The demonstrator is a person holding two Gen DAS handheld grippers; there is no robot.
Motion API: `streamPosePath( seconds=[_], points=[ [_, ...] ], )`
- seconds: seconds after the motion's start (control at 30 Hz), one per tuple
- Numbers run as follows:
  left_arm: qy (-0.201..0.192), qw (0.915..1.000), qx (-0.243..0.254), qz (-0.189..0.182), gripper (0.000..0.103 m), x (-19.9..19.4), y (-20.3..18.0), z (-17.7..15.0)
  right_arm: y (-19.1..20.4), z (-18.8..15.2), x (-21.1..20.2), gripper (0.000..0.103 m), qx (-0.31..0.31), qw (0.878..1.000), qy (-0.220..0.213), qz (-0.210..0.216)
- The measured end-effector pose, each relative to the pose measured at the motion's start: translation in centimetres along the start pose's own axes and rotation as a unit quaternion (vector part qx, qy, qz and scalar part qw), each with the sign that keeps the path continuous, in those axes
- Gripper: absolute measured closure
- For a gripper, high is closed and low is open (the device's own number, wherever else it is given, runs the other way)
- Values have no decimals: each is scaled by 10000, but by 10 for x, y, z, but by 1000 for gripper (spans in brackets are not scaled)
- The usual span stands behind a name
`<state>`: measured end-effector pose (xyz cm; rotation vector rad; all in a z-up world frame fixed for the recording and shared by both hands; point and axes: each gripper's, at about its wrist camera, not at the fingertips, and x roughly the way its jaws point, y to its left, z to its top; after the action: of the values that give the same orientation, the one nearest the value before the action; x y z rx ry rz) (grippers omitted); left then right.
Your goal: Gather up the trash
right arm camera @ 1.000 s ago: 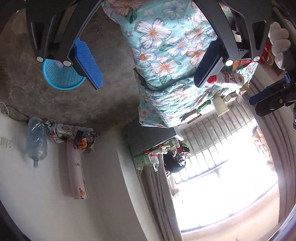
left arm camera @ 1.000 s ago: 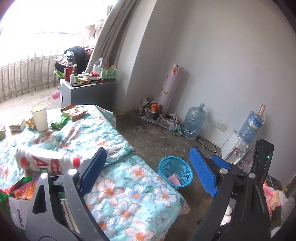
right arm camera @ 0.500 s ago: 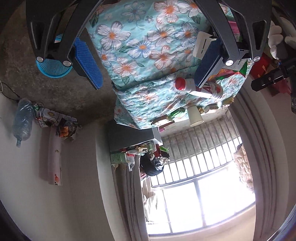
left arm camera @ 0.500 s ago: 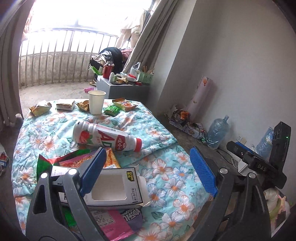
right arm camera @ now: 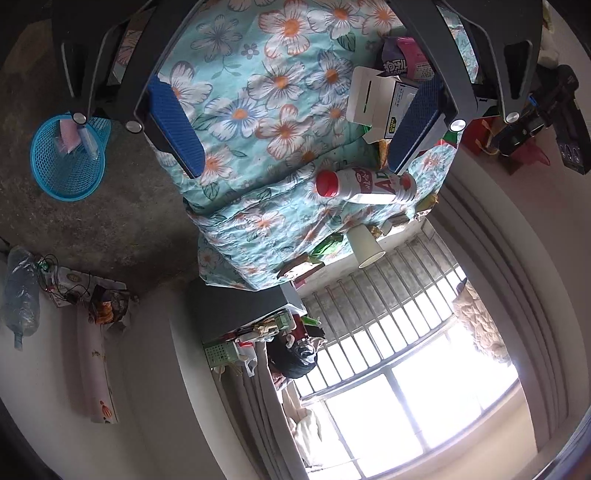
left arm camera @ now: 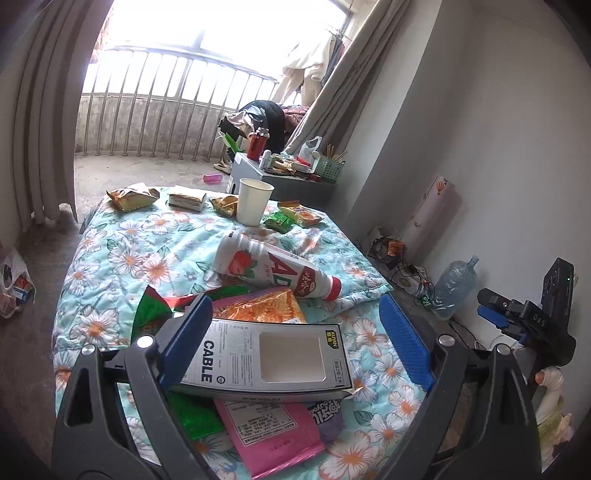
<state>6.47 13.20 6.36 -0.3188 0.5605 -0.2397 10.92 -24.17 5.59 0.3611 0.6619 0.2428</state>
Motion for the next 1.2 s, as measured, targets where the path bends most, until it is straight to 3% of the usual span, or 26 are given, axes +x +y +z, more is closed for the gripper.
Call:
streamPosePath(
  seconds=[0.3,0.77,0.93,1.03,1.2],
  points=[
    [164,9991,-316,252,16,5,38,-6,2,-9,40,7,187,9974,581,374],
    [212,9989,-241,-327,16,17,38,-7,20,-19,91,7,41,9898,1201,762],
    [809,9938,26,-763,16,30,28,-24,35,-21,101,8,-135,9866,1314,955],
    [1204,9893,15,-828,16,39,26,-43,42,-22,106,13,-207,9847,1373,1056],
    [1480,9825,-542,-997,16,45,38,-67,54,-20,126,22,-177,9784,1527,1383]
  ],
)
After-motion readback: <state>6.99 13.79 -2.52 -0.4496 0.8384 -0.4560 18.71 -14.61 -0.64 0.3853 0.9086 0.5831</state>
